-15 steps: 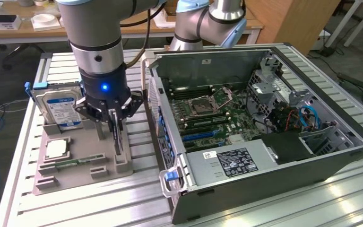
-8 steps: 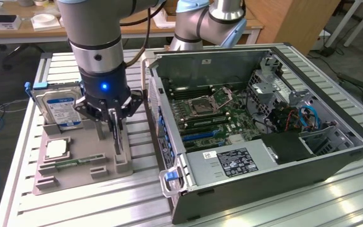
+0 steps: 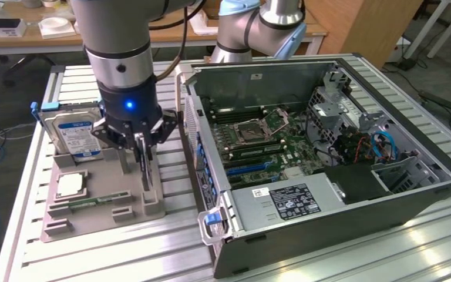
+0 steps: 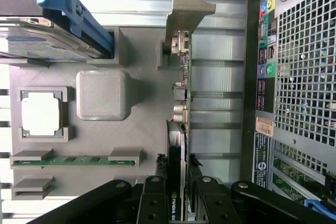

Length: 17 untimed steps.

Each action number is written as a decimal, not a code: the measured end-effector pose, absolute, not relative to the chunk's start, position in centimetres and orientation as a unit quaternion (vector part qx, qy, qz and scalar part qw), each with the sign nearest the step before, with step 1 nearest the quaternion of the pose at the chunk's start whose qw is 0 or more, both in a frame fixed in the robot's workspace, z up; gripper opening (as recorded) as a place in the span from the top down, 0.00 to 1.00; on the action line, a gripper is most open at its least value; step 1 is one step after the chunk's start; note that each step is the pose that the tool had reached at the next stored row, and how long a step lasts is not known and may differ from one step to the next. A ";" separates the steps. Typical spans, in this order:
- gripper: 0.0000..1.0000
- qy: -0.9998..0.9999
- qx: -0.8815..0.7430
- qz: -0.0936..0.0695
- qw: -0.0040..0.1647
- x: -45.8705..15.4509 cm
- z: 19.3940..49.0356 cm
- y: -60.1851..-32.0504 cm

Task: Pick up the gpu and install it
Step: 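Pick up the gpu and move the gpu toward the slot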

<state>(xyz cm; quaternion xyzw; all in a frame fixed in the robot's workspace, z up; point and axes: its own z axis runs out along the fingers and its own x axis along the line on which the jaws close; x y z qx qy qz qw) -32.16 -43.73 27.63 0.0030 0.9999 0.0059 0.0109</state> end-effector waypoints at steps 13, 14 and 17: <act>0.74 1.000 0.003 0.006 0.011 -32.2 28.2 -43.7; 0.74 1.000 0.003 0.006 0.011 -32.2 28.3 -43.7; 0.74 1.000 0.003 0.006 0.011 -32.2 28.6 -43.7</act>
